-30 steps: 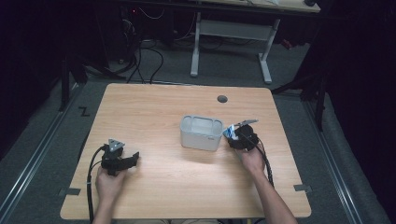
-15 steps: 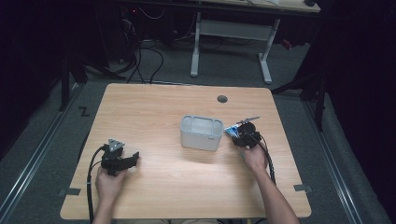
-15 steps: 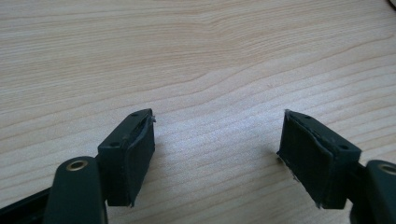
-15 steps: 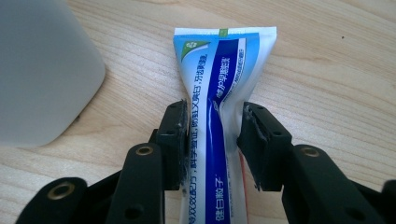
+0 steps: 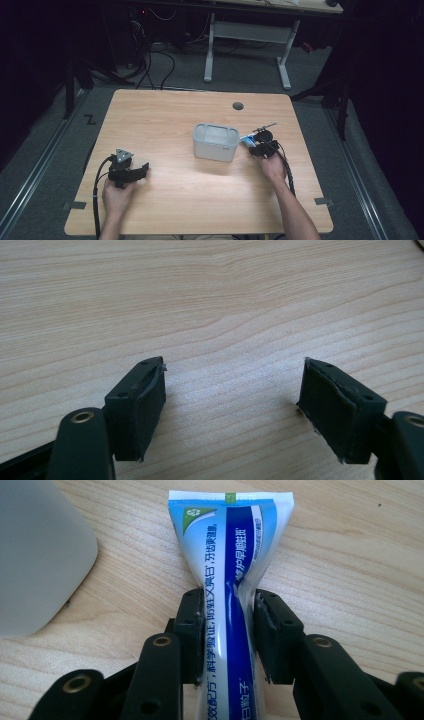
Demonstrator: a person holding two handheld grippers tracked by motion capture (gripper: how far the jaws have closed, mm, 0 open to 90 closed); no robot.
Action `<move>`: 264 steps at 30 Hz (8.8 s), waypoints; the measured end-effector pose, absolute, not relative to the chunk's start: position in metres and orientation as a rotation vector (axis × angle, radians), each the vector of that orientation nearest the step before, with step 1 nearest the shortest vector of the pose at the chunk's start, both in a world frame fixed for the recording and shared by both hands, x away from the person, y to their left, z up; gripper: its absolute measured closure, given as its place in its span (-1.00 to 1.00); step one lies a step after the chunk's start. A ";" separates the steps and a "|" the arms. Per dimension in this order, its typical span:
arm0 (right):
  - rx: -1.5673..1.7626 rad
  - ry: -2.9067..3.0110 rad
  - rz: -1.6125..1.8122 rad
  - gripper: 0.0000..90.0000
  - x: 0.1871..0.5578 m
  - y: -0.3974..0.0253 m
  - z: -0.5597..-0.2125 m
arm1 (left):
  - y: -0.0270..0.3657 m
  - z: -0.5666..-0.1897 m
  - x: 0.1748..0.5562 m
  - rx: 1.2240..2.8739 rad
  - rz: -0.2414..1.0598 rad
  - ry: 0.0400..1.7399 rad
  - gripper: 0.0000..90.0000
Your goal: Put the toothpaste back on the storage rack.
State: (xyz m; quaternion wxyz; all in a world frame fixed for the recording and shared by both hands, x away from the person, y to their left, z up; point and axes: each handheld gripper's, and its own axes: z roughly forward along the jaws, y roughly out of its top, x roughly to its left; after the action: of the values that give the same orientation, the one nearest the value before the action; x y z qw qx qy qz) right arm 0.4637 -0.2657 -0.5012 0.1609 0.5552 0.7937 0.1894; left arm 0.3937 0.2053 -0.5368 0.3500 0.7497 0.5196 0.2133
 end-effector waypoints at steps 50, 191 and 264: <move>1.404 2.077 1.010 0.65 0.410 -0.293 -0.404 | 0.206 -0.537 0.394 1.934 0.543 1.349 -0.40; 1.097 2.301 1.150 0.62 0.462 -0.171 -0.388 | 0.207 -0.537 0.394 1.931 0.543 1.351 -0.40; 1.115 2.209 1.218 0.16 0.441 -0.200 -0.376 | 0.206 -0.537 0.394 1.934 0.547 1.348 -0.40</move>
State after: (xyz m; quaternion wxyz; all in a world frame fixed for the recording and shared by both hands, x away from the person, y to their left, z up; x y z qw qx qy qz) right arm 0.4407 -0.1998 -0.3763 0.1905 0.3968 0.7863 0.4335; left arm 0.3938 0.2059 -0.5368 0.3530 0.7477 0.5212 0.2115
